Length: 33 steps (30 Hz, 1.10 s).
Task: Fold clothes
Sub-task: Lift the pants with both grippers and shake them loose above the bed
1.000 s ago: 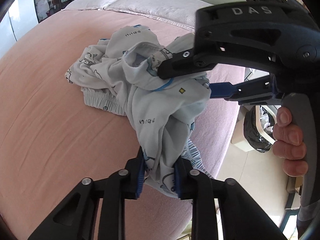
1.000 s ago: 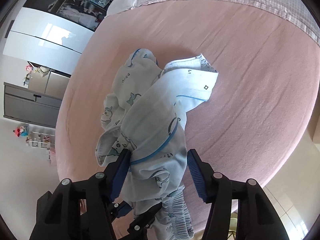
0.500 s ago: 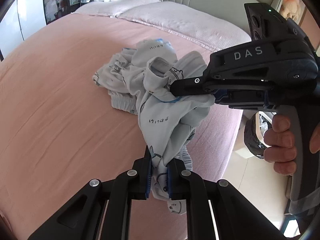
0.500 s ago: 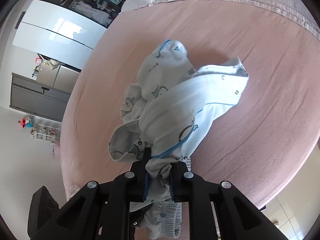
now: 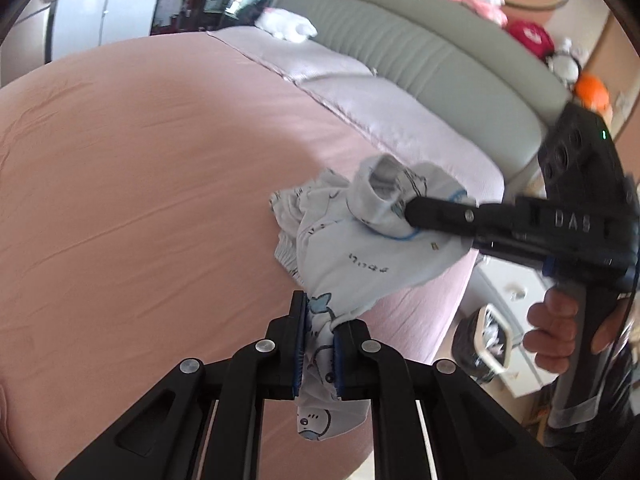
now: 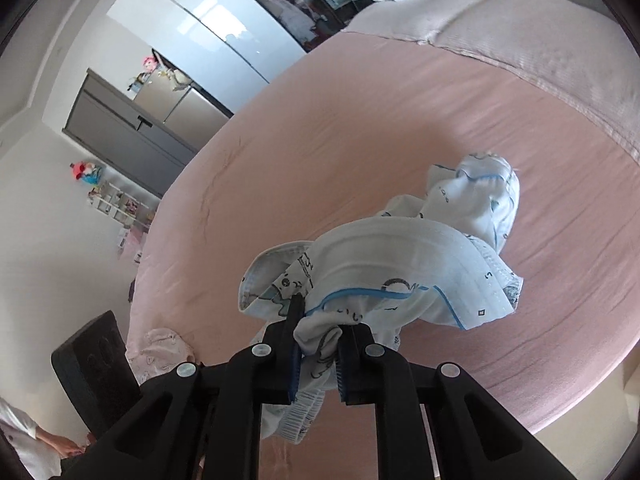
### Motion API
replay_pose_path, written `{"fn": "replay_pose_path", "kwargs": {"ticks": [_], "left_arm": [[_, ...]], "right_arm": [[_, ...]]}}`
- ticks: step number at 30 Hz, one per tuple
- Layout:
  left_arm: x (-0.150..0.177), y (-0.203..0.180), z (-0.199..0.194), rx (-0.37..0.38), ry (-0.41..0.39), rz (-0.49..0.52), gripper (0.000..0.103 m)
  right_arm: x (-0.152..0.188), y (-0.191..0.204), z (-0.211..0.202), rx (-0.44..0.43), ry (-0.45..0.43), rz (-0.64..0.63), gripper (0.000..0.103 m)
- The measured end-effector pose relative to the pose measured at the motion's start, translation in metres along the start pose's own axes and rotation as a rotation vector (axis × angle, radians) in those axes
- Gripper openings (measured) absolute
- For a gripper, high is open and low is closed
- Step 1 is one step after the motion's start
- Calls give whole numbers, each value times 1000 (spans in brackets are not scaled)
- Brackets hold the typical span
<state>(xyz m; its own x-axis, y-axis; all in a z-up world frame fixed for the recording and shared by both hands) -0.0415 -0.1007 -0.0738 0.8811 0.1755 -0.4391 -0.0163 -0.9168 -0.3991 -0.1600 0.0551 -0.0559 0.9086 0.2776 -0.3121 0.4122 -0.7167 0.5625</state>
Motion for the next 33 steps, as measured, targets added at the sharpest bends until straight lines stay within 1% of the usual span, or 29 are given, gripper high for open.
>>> {"fn": "replay_pose_path", "kwargs": {"ticks": [2,6,9,12,17,22,24,26,28,31,33], "left_arm": [[-2,5,-16,7,-23,-3,9],[1,10,-44,14,-41,-1,9],[5,14,-68,29,-50,14,9],[9,11,-88,37,-71,48,9],[5,4,-117,26,-94,85,9],[2,-10,-148,23,-99,130,9],[1,-17,-162,26,-109,155,9],[0,-25,-176,37,-123,177,9],[1,-30,-187,51,-131,182,9],[6,-33,-187,67,-128,191,9],[11,-31,-176,67,-95,182,9]], "right_arm": [[0,18,-7,1,-1,-50,12],[6,49,-24,3,-20,-149,12],[19,58,-44,-13,-23,-200,12],[24,82,-55,-29,-37,-245,12],[28,111,-56,-42,-56,-301,12],[34,139,-78,-46,-78,-374,12],[37,152,-91,-45,-100,-410,12],[41,164,-105,-33,-127,-452,12],[41,178,-117,-8,-134,-498,12],[41,193,-126,59,-130,-543,12],[38,198,-119,121,-116,-577,12]]}}
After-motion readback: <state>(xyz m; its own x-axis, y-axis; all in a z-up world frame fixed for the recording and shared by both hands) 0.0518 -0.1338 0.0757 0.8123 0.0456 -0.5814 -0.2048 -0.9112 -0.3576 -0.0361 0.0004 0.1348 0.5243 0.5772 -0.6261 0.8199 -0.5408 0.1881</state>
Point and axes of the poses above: each gripper's, at about its wrist camera, not at the fingertips, and z roughly the way its jaws point, y to its left, x to its underside, the point moved 3 cm from there along z, roughly the way its jaws point, and after that the axes turned 11 degrees about y, right-handed, at the moved point
